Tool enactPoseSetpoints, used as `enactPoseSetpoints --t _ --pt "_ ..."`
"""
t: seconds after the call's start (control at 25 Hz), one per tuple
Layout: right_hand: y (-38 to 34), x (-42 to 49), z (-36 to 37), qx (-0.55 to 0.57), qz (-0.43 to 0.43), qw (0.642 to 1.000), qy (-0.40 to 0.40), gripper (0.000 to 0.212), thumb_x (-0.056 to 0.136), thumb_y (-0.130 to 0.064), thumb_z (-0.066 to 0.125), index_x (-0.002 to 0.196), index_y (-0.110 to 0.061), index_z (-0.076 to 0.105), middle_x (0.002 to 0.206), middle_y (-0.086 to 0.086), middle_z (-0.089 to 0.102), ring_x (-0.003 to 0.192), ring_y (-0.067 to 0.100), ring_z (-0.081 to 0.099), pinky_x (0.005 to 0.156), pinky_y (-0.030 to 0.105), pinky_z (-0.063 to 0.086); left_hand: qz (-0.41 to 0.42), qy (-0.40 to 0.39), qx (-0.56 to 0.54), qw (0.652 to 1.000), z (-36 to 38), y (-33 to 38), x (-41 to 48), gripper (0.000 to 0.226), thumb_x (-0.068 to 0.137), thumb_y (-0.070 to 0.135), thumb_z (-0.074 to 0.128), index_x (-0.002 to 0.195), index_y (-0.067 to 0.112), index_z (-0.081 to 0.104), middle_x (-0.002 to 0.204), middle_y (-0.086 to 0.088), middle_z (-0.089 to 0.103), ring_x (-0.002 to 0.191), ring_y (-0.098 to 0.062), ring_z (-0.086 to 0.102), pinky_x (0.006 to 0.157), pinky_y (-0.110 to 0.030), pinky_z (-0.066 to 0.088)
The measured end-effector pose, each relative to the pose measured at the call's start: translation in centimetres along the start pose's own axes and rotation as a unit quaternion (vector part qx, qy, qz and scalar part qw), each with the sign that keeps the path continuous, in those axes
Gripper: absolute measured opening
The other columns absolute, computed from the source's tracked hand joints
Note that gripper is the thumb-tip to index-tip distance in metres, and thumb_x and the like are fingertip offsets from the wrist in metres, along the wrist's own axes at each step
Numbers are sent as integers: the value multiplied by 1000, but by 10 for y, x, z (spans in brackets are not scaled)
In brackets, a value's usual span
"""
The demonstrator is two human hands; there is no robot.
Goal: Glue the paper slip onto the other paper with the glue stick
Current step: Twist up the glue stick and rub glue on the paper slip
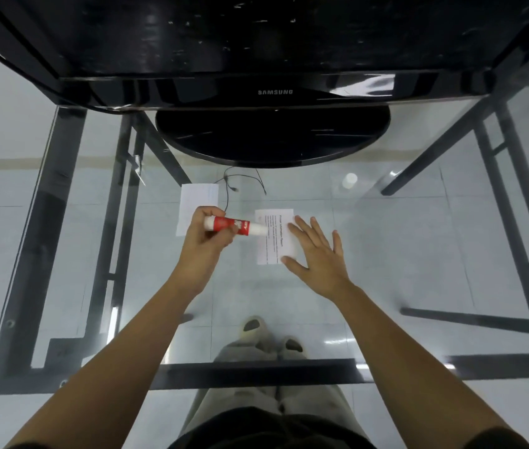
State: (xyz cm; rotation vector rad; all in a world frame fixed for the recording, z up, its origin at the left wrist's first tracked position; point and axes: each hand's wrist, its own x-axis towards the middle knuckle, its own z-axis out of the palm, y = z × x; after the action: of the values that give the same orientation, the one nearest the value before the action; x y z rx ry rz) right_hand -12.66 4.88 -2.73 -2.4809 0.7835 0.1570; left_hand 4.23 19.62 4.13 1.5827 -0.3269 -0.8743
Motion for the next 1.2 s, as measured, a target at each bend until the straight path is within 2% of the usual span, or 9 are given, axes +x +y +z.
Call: enactPoseSetpoints --t 0.08,0.12,0.2,0.32,0.48,0.6,0.76,0.96,1.2 --pt "0 0 1 5 1 1000 -1 67 91 -54 41 146 -29 14 157 -11 6 144 12 -6 112 45 -11 57 -27 176 982 5 -4 -6 39 79 14 71 97 39 46 83 13 64 73 -6 61 68 -16 51" --pt "0 1 1 7 2 1000 -1 67 90 -54 41 146 -29 15 157 -11 6 144 12 -5 112 46 -10 89 -33 228 969 7 -3 -7 42 75 18 75 96 42 47 84 15 65 73 -4 61 67 -11 49" --pt "-1 1 1 10 5 1000 2 67 90 -55 42 146 -29 15 157 -11 7 144 13 -4 113 47 -9 148 -52 283 946 10 0 -6 32 73 22 77 90 39 55 85 20 63 74 1 60 65 -5 44" --pt "-1 2 0 10 10 1000 1 67 90 -55 42 146 -30 15 157 -11 7 144 13 -4 113 48 -9 157 -111 348 918 12 0 -3 22 77 28 73 94 24 59 95 17 63 77 3 60 70 -4 45" --pt "-1 2 0 11 9 1000 -3 67 90 -54 42 146 -30 14 157 -11 5 144 13 -6 113 48 -10 165 -154 417 880 10 0 3 25 81 28 69 101 17 59 107 2 69 82 -10 65 71 -7 48" --pt "-1 2 0 14 7 1000 -3 67 90 -54 42 146 -30 14 157 -11 5 144 13 -6 113 48 -10 196 -122 420 877 10 1 4 23 81 26 69 99 14 59 106 -4 70 84 -16 67 71 -8 47" --pt "-1 2 0 8 11 1000 -9 68 90 -54 42 146 -30 13 157 -10 4 144 13 -6 112 48 -11 187 -159 436 866 16 -3 0 28 80 30 70 102 14 60 113 -3 68 85 -17 68 71 -6 47" --pt "-1 3 0 11 8 1000 -6 68 90 -54 43 146 -31 13 157 -10 5 144 14 -5 112 48 -11 205 -92 428 875 13 1 11 25 81 25 69 100 10 60 104 -7 70 86 -19 68 75 -17 52" --pt "-1 3 0 4 11 1000 -6 68 89 -56 42 146 -30 13 157 -10 5 144 14 -6 112 48 -11 175 -158 435 869 21 -4 6 29 79 30 70 102 16 59 111 -3 68 86 -15 68 69 -4 46"
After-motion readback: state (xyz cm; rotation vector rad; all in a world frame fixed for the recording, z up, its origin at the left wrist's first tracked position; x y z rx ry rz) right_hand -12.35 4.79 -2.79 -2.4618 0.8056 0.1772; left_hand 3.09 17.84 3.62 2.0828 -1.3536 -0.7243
